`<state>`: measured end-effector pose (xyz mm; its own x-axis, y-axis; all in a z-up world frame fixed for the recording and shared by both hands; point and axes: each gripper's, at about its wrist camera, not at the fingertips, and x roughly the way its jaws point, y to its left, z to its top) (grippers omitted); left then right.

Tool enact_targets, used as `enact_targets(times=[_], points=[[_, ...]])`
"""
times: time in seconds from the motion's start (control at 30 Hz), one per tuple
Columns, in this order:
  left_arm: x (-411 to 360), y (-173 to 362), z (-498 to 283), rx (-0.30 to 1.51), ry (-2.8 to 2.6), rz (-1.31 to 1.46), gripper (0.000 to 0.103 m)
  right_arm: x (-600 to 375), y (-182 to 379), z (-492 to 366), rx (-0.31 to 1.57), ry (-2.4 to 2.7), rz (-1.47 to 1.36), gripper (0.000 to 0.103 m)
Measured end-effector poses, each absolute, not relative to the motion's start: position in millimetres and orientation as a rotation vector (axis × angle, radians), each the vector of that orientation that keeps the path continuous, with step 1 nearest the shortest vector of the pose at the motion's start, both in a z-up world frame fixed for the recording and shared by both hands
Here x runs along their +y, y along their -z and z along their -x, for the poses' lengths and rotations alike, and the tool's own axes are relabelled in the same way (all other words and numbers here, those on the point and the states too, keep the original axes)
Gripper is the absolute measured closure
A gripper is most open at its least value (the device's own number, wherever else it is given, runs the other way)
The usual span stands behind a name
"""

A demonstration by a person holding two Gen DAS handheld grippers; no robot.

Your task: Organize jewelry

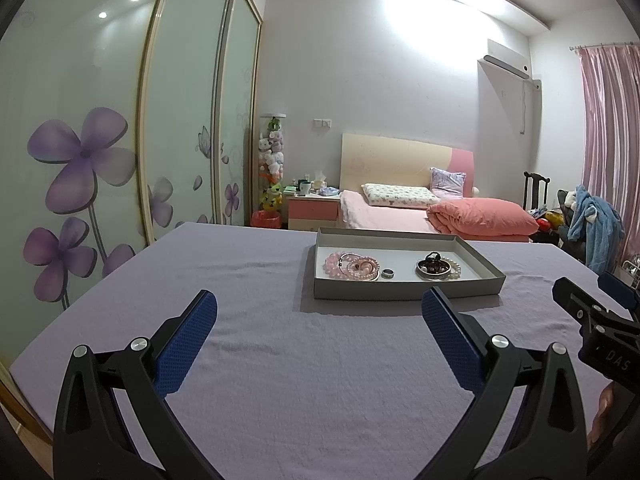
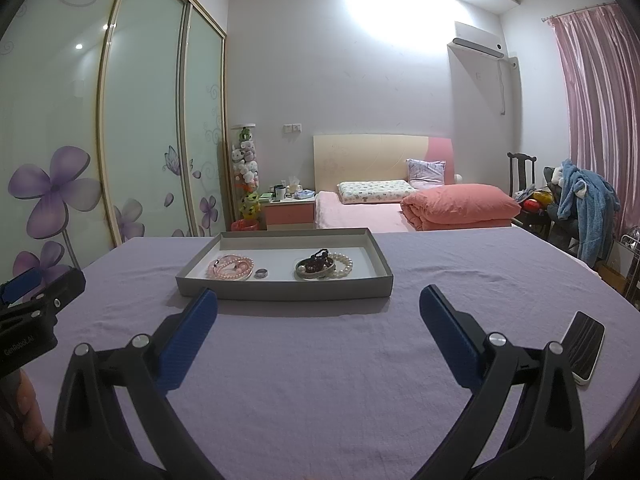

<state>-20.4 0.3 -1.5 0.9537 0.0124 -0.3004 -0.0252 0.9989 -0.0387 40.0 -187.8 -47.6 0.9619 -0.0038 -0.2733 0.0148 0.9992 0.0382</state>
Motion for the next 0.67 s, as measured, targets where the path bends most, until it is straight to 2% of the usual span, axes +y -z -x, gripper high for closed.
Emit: enact_targets(times=[0.67], points=[[0.7, -2.8, 19.5, 0.309, -0.015, 0.043, 0.002, -187.7, 46.9, -40.2, 0.277, 0.010, -0.041, 0.004]])
